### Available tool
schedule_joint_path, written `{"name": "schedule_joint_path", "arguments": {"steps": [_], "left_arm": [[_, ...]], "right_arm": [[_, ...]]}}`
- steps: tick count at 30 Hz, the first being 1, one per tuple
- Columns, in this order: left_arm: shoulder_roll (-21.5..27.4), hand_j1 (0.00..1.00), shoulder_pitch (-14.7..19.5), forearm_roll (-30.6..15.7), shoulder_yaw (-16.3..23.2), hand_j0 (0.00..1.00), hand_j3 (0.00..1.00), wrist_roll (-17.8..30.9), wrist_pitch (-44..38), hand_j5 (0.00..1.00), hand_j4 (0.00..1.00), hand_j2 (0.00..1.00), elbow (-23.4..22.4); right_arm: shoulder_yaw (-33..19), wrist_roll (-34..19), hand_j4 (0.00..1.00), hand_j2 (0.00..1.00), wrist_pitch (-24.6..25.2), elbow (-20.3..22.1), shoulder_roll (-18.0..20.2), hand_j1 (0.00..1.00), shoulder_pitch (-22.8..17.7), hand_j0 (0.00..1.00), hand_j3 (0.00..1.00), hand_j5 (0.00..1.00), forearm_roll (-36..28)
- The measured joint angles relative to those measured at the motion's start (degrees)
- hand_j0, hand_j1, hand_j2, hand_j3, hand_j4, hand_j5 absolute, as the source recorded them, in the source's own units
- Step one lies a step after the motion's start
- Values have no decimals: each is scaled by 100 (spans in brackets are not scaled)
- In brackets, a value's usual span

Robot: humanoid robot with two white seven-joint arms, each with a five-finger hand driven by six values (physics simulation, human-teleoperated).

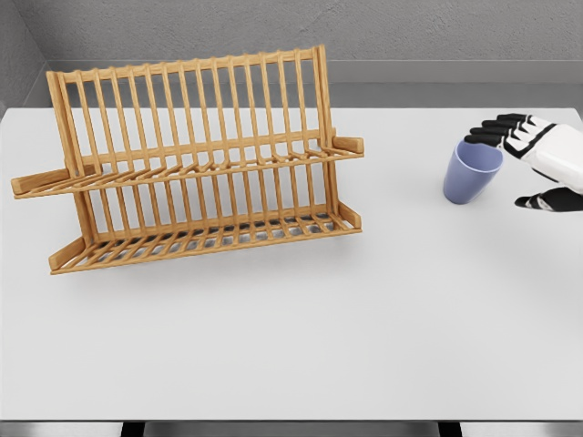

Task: Right arm put cup on second shelf

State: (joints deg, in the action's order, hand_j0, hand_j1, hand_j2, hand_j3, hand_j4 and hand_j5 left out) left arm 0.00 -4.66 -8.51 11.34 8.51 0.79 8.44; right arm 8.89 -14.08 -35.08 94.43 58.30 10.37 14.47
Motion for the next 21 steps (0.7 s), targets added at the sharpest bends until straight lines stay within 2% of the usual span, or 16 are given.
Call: {"name": "schedule_joint_path", "arguments": {"steps": [7, 8, 9, 11, 12, 15, 21], "left_arm": [[0, 100, 0, 0, 0, 100, 100, 0, 0, 100, 100, 100, 0], [0, 100, 0, 0, -2, 100, 100, 0, -1, 100, 100, 100, 2], [0, 100, 0, 0, -1, 100, 100, 0, 0, 100, 100, 100, 2], [0, 100, 0, 0, 0, 100, 100, 0, 0, 100, 100, 100, -1], [0, 100, 0, 0, 0, 100, 100, 0, 0, 100, 100, 100, -1], [0, 100, 0, 0, 0, 100, 100, 0, 0, 100, 100, 100, -1], [0, 100, 0, 0, 0, 100, 100, 0, 0, 100, 100, 100, 0]], "right_arm": [[22, 1, 100, 100, 3, -145, 118, 100, 158, 100, 100, 100, -39], [71, -209, 100, 100, 29, -161, 120, 100, 439, 100, 100, 100, 10], [198, -514, 100, 100, 111, -179, 104, 100, 924, 100, 100, 100, -1], [699, -1153, 100, 100, 300, -373, -24, 100, 1968, 100, 100, 100, -57], [988, -1418, 100, 100, 351, -543, -117, 100, 2223, 100, 100, 100, -51], [1516, -1846, 100, 100, 424, -1035, -283, 100, 2408, 100, 100, 100, -27], [1786, -2061, 100, 100, 465, -1610, -366, 100, 2698, 100, 100, 100, -20]]}}
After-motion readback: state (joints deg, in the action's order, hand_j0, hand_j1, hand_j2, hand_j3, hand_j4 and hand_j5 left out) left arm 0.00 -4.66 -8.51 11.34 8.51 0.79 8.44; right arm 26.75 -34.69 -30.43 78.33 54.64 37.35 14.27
